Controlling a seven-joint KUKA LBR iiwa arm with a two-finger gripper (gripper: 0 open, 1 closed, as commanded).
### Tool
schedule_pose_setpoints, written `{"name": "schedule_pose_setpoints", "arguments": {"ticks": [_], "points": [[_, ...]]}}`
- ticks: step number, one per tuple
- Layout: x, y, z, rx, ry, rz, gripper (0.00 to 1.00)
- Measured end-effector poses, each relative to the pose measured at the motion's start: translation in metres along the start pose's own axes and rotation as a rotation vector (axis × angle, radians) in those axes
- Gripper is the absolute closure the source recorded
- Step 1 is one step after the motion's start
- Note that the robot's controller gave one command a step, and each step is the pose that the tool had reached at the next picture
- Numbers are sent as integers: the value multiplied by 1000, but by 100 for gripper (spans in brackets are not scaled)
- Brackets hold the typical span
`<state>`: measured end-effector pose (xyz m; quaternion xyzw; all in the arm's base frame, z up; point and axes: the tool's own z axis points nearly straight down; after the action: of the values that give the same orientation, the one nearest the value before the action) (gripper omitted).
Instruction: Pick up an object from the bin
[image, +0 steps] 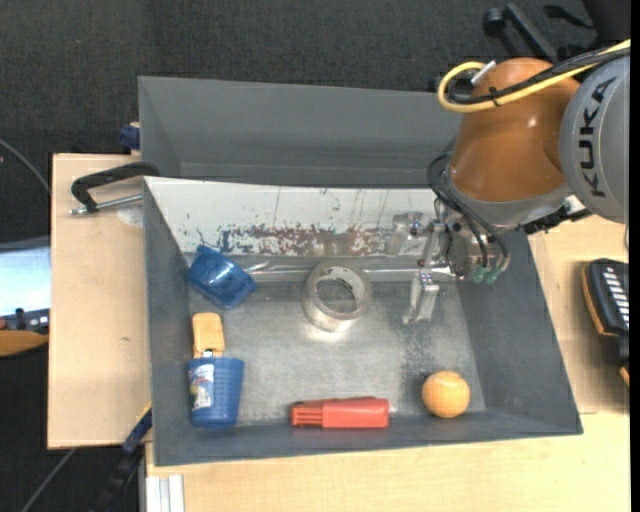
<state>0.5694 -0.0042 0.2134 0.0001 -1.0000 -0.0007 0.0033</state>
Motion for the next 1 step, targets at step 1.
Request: {"name": "schedule_pose_setpoints", "arguments": {"ticks": [1], "points": [[-1, 0, -5, 0, -9, 0, 0]]}}
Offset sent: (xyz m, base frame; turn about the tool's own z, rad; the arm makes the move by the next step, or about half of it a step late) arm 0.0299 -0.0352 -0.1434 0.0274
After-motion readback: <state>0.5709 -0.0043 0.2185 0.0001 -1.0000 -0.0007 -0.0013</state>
